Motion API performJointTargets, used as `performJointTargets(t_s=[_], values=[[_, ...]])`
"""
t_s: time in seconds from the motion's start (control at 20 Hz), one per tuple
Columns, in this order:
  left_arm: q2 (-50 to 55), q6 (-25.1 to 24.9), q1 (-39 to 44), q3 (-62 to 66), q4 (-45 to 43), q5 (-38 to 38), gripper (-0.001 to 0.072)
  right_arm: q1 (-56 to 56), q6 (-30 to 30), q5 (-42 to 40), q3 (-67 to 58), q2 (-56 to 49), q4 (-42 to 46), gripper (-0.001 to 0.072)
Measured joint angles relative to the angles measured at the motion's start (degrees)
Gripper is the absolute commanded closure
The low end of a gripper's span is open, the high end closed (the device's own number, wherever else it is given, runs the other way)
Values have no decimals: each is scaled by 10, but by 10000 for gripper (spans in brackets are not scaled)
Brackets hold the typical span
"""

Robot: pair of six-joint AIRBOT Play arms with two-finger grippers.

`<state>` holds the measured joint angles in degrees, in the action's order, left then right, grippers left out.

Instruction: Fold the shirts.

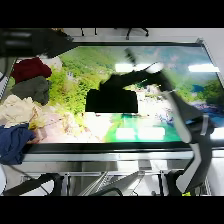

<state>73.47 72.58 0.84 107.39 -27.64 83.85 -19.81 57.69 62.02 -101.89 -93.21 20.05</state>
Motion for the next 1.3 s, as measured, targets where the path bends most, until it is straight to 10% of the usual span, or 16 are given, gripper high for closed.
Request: performJointTargets(t_s=[0.25,0.8,1.3], values=[[-91,-44,-49,-132,1,1,693,-56,-16,-69,0,-35,-2,209],[-147,-78,-112,-196,3,2,693,199,125,84,26,71,212,208],[-148,-80,-114,-197,3,4,692,199,141,102,81,-4,269,208]])
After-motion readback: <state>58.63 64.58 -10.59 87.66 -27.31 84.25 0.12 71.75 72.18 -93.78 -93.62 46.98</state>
